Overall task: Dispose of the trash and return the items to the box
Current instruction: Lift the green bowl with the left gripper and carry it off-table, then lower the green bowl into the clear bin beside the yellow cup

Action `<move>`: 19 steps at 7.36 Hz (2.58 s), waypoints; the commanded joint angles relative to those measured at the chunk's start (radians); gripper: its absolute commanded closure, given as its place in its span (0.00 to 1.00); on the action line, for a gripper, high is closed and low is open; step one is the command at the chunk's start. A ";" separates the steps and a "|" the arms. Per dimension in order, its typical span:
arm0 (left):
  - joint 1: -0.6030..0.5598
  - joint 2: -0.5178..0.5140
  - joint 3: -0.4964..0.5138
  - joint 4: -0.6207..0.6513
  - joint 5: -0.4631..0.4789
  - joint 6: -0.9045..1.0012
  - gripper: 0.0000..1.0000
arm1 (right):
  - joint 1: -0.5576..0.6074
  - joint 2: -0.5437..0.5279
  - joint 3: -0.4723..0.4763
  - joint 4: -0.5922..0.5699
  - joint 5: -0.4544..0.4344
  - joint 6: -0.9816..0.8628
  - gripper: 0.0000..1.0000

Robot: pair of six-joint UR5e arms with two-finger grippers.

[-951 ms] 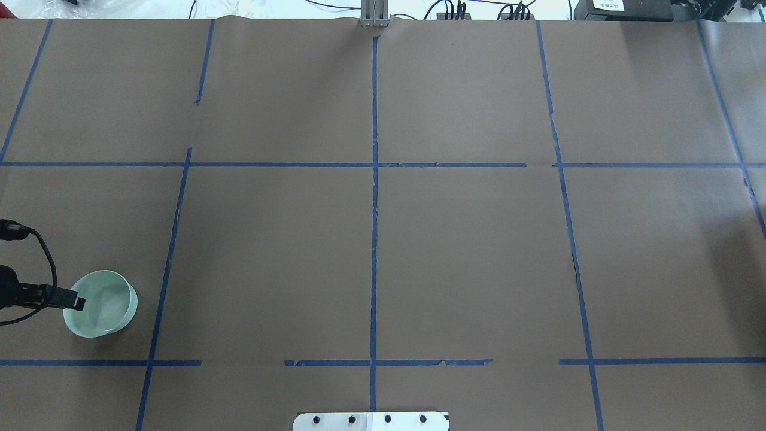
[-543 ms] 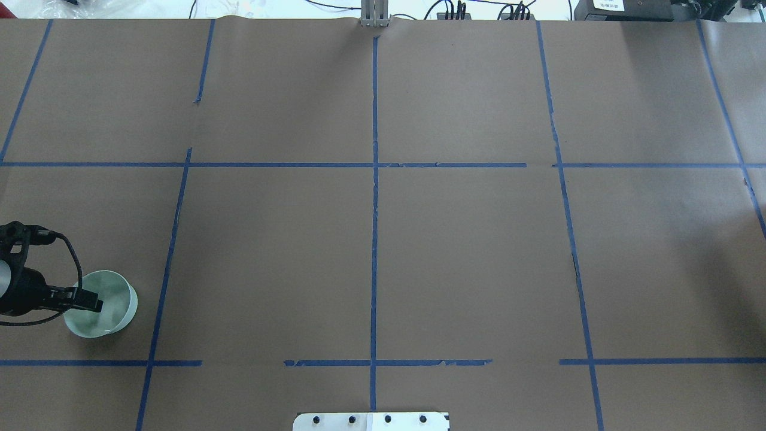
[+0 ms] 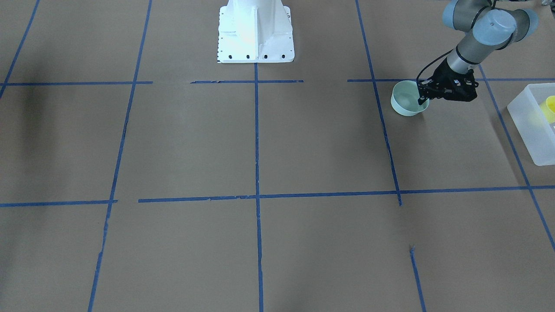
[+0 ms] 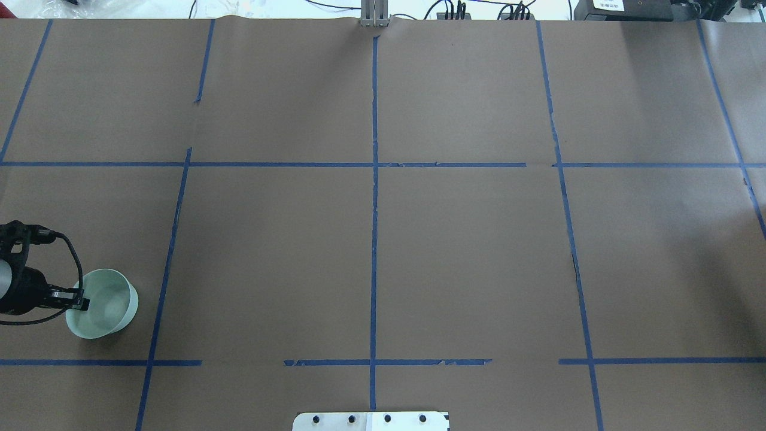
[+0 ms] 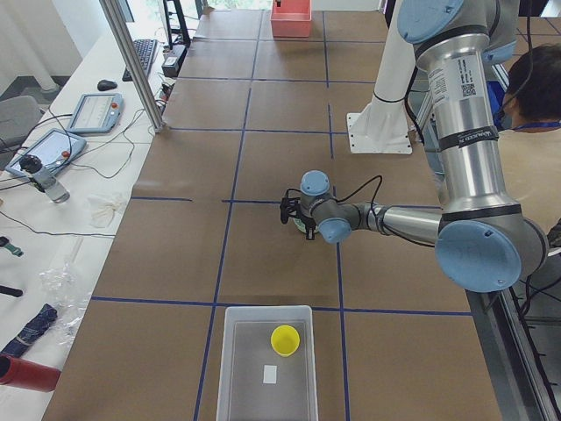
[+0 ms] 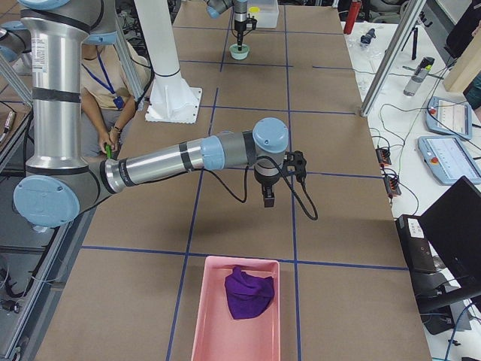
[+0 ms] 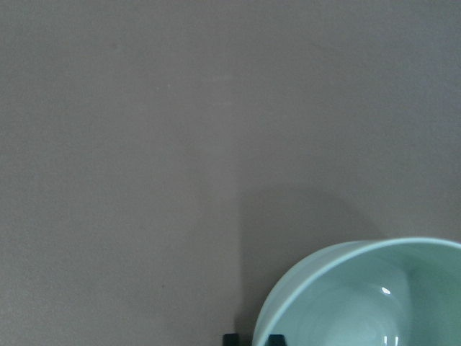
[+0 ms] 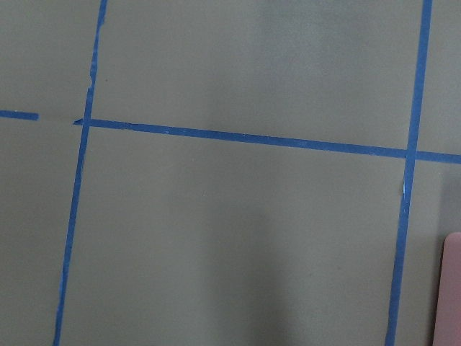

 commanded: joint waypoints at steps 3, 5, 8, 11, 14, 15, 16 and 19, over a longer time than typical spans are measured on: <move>-0.217 0.192 -0.053 -0.353 -0.191 0.114 1.00 | -0.004 0.002 0.000 0.013 -0.006 -0.001 0.00; -0.560 0.178 0.073 -0.354 -0.309 0.548 1.00 | -0.005 0.000 0.002 0.013 -0.003 0.003 0.00; -0.938 -0.008 0.265 0.127 -0.301 1.260 1.00 | -0.005 -0.002 0.003 0.026 -0.003 0.000 0.00; -1.132 -0.280 0.562 0.458 -0.188 1.680 1.00 | -0.005 -0.002 0.003 0.026 -0.005 0.002 0.00; -1.135 -0.282 0.747 0.459 -0.201 1.704 1.00 | -0.005 -0.005 0.002 0.026 -0.005 0.002 0.00; -1.134 -0.283 0.762 0.459 -0.259 1.687 1.00 | -0.005 -0.011 0.000 0.026 -0.003 0.002 0.00; -1.134 -0.288 0.785 0.458 -0.264 1.669 1.00 | -0.005 -0.012 0.000 0.026 -0.003 0.003 0.00; -1.134 -0.294 0.807 0.458 -0.294 1.669 1.00 | -0.019 -0.012 -0.009 0.026 -0.006 0.002 0.00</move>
